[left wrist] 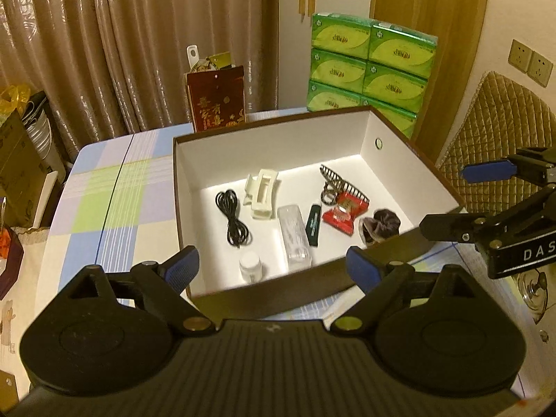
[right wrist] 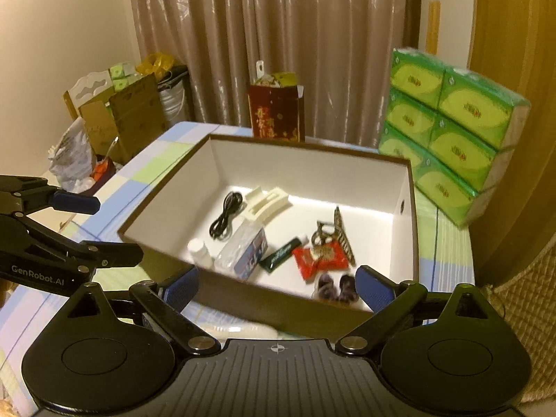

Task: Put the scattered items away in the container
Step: 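Withdraw both open tools from the box toward the toothbrush and swab packet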

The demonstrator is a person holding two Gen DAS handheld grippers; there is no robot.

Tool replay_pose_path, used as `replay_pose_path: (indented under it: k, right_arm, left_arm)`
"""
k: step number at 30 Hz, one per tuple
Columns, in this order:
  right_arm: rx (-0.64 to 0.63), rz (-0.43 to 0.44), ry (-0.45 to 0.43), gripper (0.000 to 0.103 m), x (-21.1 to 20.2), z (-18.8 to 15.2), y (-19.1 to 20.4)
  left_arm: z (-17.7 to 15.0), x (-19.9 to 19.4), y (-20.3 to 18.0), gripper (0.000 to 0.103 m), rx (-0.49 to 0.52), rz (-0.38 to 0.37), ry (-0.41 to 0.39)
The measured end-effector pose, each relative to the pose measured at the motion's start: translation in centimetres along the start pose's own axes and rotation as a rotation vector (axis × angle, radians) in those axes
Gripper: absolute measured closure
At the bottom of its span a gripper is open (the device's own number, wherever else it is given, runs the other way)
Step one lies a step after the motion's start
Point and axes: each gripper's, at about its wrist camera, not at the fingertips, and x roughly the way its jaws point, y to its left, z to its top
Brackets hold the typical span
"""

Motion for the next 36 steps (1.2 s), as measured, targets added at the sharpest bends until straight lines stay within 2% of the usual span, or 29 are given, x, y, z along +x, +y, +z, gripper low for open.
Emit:
replay_pose_path:
  k: [13, 26, 36]
  right_arm:
    - [0.031, 0.014, 0.091, 0.009, 0.6, -5.5, 1.1]
    - [0.069, 0.03, 0.186, 0.009, 3.6, -8.4, 1.7]
    - [0.054, 0.065, 0.265, 0.009, 5.6, -10.8, 3.4]
  left_arm:
    - [-4.1, 0.3, -0.5, 0.014, -0.033, 0.037, 0.082]
    - [-6.8, 2.2, 0.3, 0.014, -0.037, 0.091, 0.154]
    - [-11.3, 3.8, 2.6, 0.014, -0.097, 0.119, 0.262]
